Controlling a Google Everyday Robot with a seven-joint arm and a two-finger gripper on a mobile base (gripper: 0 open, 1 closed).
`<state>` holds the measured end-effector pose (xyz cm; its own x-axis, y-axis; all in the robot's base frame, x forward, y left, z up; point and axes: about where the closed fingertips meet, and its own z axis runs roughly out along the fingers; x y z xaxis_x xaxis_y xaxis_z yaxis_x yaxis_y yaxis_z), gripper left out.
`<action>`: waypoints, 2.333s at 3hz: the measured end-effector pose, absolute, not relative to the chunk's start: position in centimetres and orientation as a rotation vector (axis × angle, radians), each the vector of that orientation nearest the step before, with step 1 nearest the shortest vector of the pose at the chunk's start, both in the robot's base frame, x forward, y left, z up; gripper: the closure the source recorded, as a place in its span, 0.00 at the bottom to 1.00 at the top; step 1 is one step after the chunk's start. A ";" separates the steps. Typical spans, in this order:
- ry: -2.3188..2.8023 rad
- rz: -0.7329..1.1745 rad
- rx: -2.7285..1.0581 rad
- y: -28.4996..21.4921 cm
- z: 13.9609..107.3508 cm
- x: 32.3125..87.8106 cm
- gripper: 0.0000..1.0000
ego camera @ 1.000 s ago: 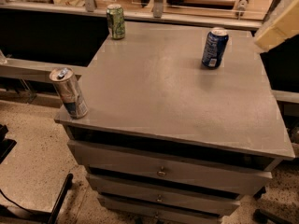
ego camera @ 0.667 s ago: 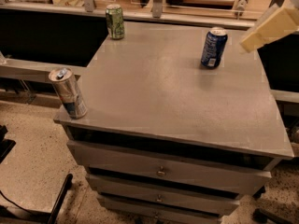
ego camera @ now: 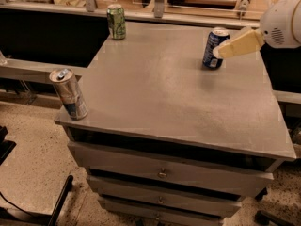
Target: Move pepsi can near redbull can
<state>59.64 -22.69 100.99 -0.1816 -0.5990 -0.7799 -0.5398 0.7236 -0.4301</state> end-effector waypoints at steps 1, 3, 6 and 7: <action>1.826 -0.042 -0.772 -22.7 98.9 62.1 0.00; 1.741 -0.092 -0.791 -20.6 99.2 65.7 0.00; 1.767 -0.063 -0.915 -18.2 97.2 66.5 0.00; 1.775 -0.044 -0.866 -19.0 95.9 67.9 0.00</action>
Offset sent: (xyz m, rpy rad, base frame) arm 0.0637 0.0135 -0.0592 0.2269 -0.0912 -0.1248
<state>67.90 -18.96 95.92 -0.1260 -0.5693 -0.8124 -0.5286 0.7315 -0.4306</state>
